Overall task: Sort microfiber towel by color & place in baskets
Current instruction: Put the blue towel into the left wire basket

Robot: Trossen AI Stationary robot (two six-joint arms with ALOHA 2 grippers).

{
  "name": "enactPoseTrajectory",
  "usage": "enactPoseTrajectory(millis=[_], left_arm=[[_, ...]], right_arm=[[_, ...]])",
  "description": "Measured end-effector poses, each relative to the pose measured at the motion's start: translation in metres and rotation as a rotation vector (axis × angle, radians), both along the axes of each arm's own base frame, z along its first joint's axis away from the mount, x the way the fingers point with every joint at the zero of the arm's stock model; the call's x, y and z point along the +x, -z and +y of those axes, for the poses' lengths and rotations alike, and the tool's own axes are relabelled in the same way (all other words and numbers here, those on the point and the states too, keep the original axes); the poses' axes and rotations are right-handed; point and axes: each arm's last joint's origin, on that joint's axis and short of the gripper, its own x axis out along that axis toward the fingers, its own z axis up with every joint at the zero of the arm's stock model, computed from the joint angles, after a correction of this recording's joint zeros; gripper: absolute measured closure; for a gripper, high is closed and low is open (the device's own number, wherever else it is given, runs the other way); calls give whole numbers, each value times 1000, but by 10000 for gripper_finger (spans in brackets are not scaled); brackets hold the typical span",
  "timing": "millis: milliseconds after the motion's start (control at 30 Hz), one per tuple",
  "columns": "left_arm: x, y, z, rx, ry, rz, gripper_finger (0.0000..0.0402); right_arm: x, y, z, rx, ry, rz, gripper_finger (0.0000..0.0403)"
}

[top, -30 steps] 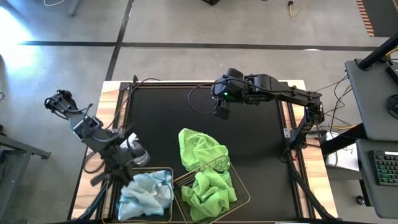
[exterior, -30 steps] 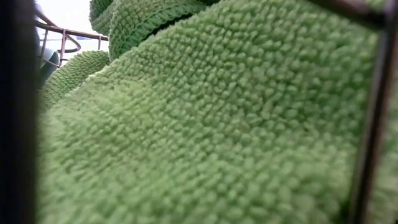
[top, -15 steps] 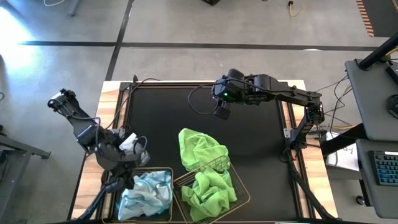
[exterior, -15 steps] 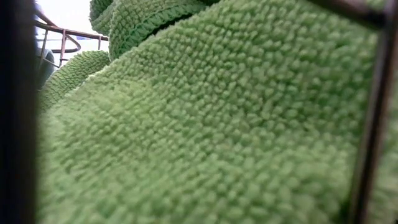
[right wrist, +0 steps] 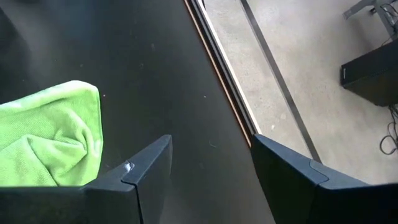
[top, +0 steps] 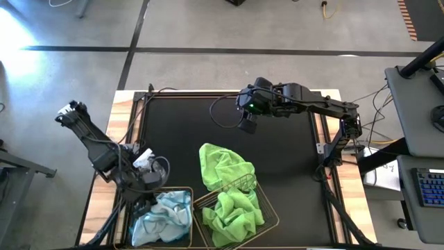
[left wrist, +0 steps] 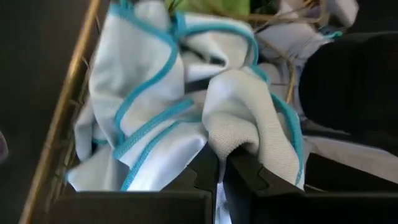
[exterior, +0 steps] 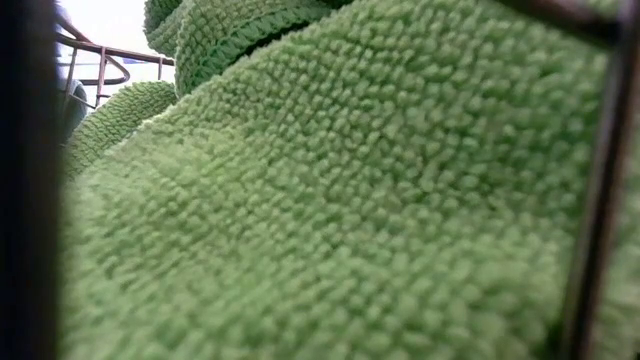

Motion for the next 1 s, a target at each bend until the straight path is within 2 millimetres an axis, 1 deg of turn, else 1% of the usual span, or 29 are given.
enactPoseTrajectory(millis=[167,300,400,600,767,1000], left_arm=[[10,11,-15,-74,21,121,401],[17,18,-24,-107,51,169,401],[18,23,-26,-83,69,189,401],[18,33,-29,-69,87,299,401],[22,39,-32,-51,87,317,401],[27,49,-37,10,152,305,401]], right_arm=[[0,0,1,6,-8,1,188],[0,0,1,4,-12,3,188],[0,0,1,-6,-28,13,188],[0,0,1,-11,-36,17,188],[0,0,1,-11,-36,17,188],[0,0,1,-12,-38,18,188]])
